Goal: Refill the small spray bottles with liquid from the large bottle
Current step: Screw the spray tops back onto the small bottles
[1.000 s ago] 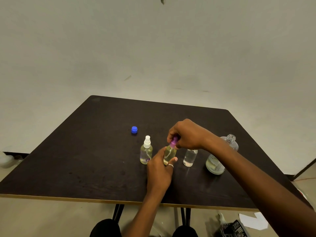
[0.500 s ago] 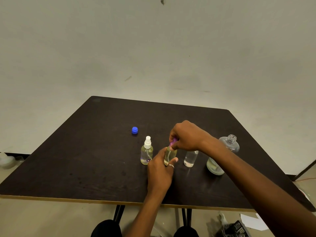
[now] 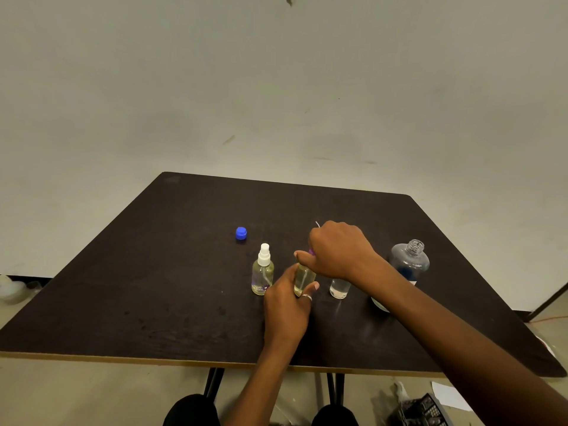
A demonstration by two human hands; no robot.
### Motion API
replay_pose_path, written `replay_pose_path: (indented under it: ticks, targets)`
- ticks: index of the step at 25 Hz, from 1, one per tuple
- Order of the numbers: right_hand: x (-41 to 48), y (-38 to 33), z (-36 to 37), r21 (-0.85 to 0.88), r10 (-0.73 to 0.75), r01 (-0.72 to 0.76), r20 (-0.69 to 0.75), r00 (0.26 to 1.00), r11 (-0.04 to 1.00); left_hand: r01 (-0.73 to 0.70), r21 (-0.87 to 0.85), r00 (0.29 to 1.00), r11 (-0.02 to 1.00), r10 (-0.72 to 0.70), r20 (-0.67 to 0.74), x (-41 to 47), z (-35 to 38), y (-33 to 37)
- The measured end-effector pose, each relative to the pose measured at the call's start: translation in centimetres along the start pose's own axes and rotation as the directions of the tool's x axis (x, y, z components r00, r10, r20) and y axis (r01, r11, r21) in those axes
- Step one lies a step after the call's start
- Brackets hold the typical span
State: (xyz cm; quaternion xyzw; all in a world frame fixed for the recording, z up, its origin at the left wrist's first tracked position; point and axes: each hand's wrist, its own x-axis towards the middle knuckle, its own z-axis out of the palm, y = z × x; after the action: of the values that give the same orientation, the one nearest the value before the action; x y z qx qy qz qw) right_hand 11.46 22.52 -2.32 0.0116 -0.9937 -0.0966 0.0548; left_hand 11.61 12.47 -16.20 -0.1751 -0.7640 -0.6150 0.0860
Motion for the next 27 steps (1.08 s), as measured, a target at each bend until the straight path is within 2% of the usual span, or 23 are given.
replay_pose_path:
  ticks: [3,7,11,20,27]
  targets:
    - [0.1,0.4,-0.1,0.032,-0.027,0.026,0.027,0.999,0.999,0.010,0.022,1.000,1.000,-0.009,-0.015,0.0,0.0,0.0]
    - [0.1,1.6,-1.1,0.212,-0.213,0.190,0.088,0.973,0.959,0.010,0.029,1.000,1.000,-0.009,-0.027,-0.1,-0.1,0.3]
    - [0.2,1.6,-1.6,0.237,-0.322,0.291,0.106,0.941,0.927,0.022,0.017,1.000,1.000,-0.022,-0.022,0.0,-0.1,0.3]
    - [0.7,1.7,-0.5,0.279,-0.308,0.271,0.098,0.946,0.921,0.034,0.010,0.999,0.999,-0.034,-0.019,0.1,-0.1,0.1]
    - [0.6,1.6,0.5,0.288,-0.237,0.204,0.083,0.968,0.936,0.038,0.007,0.999,0.999,-0.038,-0.018,0.1,0.0,0.0]
